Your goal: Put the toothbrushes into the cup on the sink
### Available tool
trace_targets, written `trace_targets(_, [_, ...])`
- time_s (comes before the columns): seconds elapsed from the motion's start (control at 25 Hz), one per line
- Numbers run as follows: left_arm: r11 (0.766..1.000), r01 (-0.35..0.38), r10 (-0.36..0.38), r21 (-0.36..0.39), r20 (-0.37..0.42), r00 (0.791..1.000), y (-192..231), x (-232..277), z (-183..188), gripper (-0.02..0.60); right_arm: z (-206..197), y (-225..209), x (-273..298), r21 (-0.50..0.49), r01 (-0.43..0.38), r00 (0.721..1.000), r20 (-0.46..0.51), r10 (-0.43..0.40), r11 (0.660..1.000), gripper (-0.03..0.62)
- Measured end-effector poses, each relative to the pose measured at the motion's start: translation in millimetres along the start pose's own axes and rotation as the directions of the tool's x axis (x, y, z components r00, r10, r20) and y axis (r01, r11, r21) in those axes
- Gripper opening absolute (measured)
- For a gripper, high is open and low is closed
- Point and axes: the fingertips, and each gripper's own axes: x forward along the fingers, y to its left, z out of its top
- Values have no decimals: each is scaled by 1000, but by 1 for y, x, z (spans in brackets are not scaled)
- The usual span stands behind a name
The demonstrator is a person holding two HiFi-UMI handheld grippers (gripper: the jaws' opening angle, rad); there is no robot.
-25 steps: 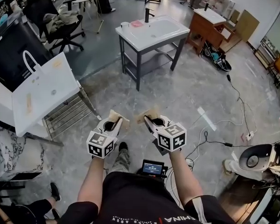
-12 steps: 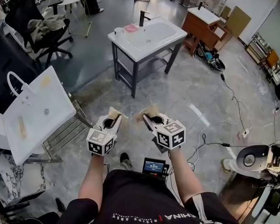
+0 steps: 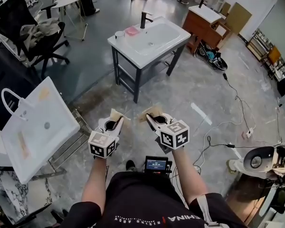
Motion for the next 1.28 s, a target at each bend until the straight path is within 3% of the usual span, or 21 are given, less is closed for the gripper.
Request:
trace_targets(0.4, [1000, -16, 16, -12, -12, 1000, 49, 50, 12, 38, 28, -41, 58, -5, -30, 1000, -7, 30, 1000, 40])
trace_targets(1.04, [992, -125, 125, 27, -12, 992, 157, 204, 109, 38, 148, -190, 166, -19, -136, 991, 9, 136, 990, 40])
trace_targets(1.28, [986, -165, 165, 15, -37, 986, 184, 234, 115, 38, 160, -221, 196, 0, -172, 985, -2, 172, 985, 40])
